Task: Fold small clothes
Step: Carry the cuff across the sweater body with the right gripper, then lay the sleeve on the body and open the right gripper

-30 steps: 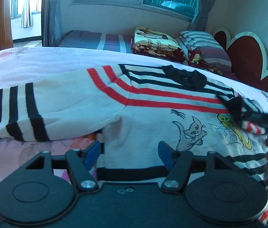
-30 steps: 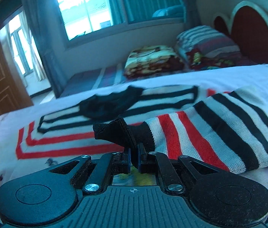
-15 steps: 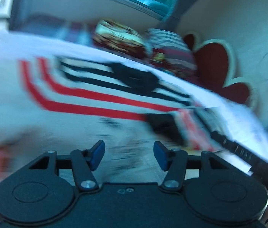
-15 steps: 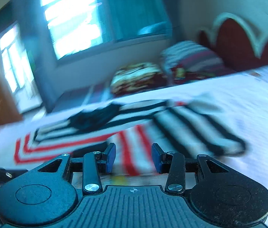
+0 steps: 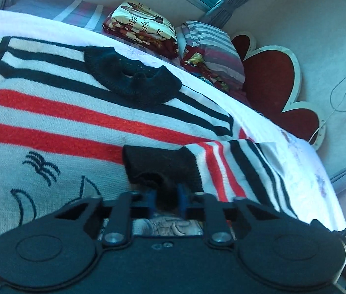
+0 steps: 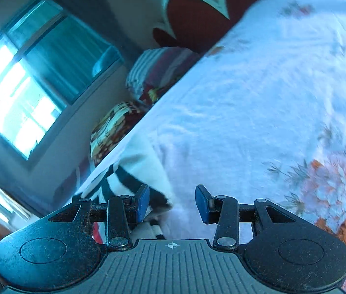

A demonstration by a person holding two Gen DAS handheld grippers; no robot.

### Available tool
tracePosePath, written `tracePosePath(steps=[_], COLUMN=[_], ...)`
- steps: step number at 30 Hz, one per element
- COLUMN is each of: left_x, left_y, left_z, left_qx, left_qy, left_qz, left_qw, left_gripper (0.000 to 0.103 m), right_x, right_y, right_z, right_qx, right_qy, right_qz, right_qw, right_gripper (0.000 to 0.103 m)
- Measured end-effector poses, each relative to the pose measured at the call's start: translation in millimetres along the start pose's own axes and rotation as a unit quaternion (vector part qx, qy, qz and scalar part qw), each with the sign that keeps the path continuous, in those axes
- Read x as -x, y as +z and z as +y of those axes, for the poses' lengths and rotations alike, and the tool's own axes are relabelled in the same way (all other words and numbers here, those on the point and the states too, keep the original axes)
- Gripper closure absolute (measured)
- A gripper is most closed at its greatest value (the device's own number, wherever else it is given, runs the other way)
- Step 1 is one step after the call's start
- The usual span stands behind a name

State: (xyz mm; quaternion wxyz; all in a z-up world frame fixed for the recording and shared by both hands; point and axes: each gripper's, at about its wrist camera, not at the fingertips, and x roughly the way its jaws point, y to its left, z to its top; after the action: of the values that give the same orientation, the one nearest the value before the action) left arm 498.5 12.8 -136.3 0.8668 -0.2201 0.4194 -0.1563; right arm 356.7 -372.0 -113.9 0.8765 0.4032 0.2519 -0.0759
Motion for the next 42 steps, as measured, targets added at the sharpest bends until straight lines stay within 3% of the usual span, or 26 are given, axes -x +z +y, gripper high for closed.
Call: tracePosePath(steps=[4,13,27,32,38,40,42], left_x=[5.4,39.5,67.8,65.6,54.8,51.8,55.0], left_y=[-0.5,9.0,24.3,24.5,21.5,20.0,20.5], left_z=[-3.2,-16.0,25.1,39.3,52.6,56.0,56.3], left_qx=[-0.025,-0.084,-0.07,-0.063,-0.059,-0.06,-0.055], left_qy=[0.006,0.012,0.045,0.052,0.061,0.062,0.058], left_qz=[-0.013,-0.061,-0.075,-0.066,-0.048,-0.042,-0.041], left_qw=[0.9996,0.9946,0.9938,0.9945,0.9952,0.9954,0.9959], left_gripper=[0.098,0.098,0.098,0.098,0.098,0.098,0.098], right_x=[1.1,-4.8,-28.0,-43.3,-60.7,-62.0,-58.7], right_y=[7.7,8.4,6.8,8.9,8.0,7.6,4.7], right_z=[-10.5,-1.2,0.1,-0.5,5.4,11.6,15.0], right_qx=[-0.037,-0.051,-0.146,-0.162,-0.135,-0.101,-0.061], right_qy=[0.015,0.034,0.122,0.128,0.101,0.084,0.063], right_qz=[0.009,0.026,0.094,0.111,0.124,0.124,0.122], right_qw=[0.999,0.998,0.977,0.972,0.978,0.984,0.989], right_gripper=[0.062,0.062,0.062,0.062,0.062,0.092,0.092])
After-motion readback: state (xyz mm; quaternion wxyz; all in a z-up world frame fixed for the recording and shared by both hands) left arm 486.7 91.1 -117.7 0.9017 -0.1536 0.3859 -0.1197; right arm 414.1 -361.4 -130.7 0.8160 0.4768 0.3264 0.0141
